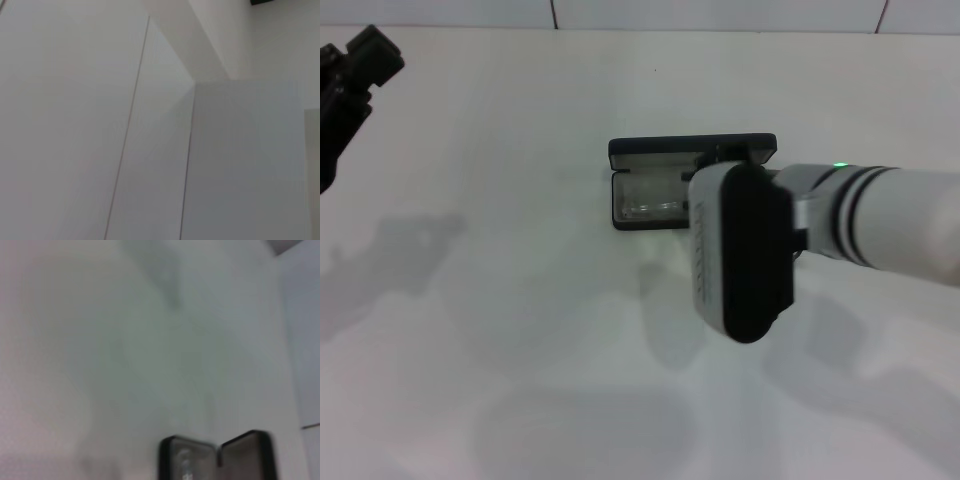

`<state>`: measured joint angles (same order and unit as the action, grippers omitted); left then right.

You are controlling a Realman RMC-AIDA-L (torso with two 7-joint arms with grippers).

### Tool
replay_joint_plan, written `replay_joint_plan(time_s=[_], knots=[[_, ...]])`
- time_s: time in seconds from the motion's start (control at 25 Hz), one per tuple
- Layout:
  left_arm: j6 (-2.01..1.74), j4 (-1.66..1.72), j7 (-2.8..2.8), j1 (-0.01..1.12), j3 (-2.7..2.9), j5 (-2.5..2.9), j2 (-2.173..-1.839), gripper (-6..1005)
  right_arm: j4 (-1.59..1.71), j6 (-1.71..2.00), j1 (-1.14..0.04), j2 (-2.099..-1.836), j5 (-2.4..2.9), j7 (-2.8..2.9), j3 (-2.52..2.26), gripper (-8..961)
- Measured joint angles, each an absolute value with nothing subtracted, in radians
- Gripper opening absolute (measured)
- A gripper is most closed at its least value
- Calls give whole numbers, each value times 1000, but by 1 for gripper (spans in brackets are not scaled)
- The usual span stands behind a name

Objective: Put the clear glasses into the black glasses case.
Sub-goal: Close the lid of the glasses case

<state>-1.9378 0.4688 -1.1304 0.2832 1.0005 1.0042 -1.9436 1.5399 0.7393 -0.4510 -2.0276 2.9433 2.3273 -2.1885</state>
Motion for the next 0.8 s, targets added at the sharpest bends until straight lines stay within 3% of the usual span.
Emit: replay_joint_plan(time_s=[0.36,0.56,0.8], knots=[[-1931,475,-1130,290,991,1007,-1943,75,1721,612,-262,-2010,2766,2313,-2121,266],[-1854,474,-1128,377,975,1040,-1952,80,1769,643,-189,-1981,2384,2202,-1996,272],[-1765,476,-1127,461,975,1090,-1958,83,1738,895,-89,-1987,1909,1898,-1725,280]])
